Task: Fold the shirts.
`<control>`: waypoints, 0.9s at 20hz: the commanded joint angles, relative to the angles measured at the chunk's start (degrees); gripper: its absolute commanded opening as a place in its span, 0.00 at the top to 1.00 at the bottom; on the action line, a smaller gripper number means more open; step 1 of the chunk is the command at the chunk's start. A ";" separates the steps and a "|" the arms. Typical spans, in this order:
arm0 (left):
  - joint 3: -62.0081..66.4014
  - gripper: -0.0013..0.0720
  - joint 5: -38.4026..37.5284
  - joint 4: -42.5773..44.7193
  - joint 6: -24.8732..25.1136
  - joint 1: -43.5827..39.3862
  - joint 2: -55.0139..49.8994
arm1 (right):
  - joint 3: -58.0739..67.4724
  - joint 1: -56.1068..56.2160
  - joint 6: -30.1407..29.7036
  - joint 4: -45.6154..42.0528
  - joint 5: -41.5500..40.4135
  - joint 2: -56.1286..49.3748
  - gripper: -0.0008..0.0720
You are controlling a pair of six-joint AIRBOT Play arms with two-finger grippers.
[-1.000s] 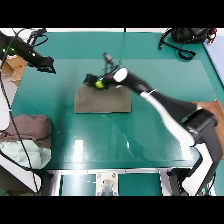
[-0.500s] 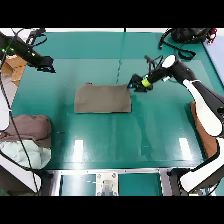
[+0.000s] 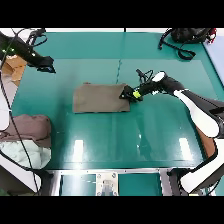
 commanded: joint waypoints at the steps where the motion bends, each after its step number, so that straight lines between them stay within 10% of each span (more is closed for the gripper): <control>1: -1.88 0.96 0.02 -0.09 0.00 0.04 0.02 | 1.01 0.70 -6.08 10.45 -5.46 -0.24 0.81; 2: -1.97 0.96 -0.07 -0.04 0.00 0.04 0.00 | 2.23 0.68 -7.30 11.96 -4.22 -0.24 0.97; 18: -1.92 0.96 -0.61 -1.29 -0.46 0.04 0.09 | 9.33 -46.86 -2.51 11.74 12.72 23.67 0.97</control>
